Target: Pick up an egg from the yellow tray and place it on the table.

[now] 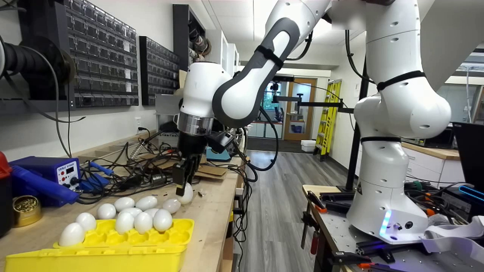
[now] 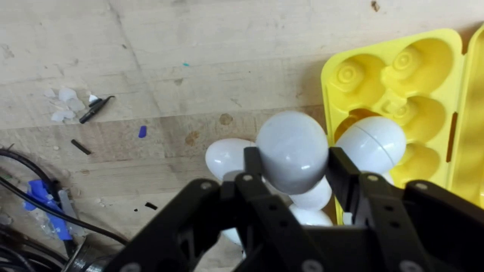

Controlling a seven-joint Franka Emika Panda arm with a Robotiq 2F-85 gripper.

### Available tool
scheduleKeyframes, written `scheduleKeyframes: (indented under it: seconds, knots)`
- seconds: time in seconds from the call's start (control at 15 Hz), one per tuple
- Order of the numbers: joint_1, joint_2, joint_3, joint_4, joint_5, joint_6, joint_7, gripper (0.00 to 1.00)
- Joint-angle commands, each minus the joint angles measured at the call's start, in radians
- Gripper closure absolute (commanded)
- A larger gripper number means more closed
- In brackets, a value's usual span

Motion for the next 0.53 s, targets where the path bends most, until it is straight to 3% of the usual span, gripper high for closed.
scheduleKeyframes:
  seconds: [0.0, 0.47]
  knots:
    - [0.014, 0.028, -0.013, 0.02, -0.037, -0.061, 0.041, 0.77]
    - [0.033, 0.136, -0.022, 0.082, -0.065, -0.143, 0.052, 0.77]
